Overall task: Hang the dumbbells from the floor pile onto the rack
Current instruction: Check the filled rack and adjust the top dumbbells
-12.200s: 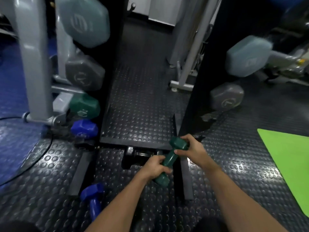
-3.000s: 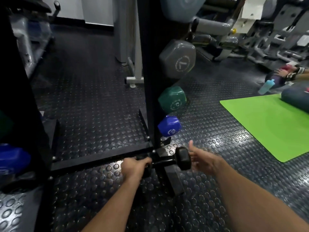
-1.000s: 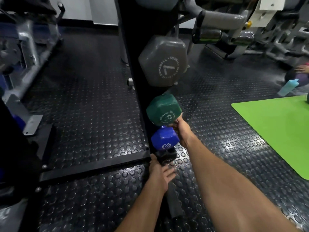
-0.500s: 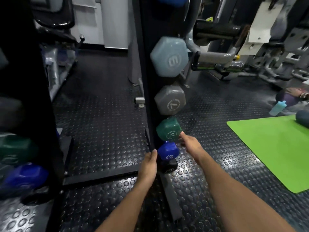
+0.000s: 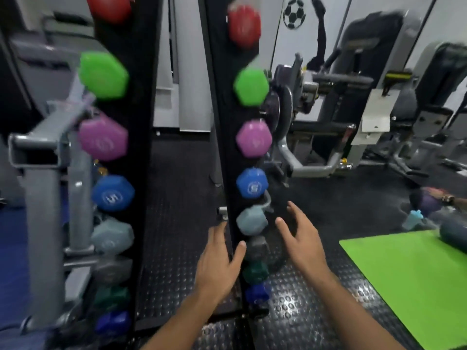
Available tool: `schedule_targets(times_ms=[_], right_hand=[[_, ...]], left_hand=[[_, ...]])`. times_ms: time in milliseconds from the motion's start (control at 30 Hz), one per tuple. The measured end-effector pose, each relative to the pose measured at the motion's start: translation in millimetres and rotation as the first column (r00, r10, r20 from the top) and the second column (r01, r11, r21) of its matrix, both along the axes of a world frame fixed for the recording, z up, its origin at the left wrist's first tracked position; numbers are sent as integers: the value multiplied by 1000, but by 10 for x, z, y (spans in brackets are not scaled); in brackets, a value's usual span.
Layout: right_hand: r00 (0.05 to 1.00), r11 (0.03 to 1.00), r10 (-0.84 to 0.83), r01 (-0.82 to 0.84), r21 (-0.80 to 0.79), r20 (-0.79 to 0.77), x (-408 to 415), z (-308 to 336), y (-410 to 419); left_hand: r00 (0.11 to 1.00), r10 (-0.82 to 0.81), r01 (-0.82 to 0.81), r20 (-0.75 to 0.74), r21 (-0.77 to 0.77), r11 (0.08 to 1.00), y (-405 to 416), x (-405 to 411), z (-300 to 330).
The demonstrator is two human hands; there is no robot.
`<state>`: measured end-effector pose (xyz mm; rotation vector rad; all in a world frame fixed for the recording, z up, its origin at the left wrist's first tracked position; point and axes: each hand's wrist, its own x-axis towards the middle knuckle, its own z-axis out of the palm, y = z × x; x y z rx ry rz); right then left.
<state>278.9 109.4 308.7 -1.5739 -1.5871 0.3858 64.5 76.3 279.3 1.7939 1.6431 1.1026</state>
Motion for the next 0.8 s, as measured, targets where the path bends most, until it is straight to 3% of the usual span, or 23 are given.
schedule_targets(times_ms=[167, 367, 633, 800], right_hand=[[996, 983, 60, -70, 172, 65, -305, 1773, -124], [987, 947, 150, -160, 279, 54, -605, 4002, -184], [948, 911, 154, -246, 331, 280, -971, 6122, -238], [886, 905, 197, -328, 269, 419, -1171, 7269, -66]], left_hand=[[999, 6, 3, -32, 281, 960, -137, -241, 1769], [986, -30, 110, -167, 493, 863, -219, -542, 4069], [943, 42, 151, -331, 536, 830, -294, -967, 6251], [921, 82, 107, -380, 451, 886, -180, -1284, 7533]])
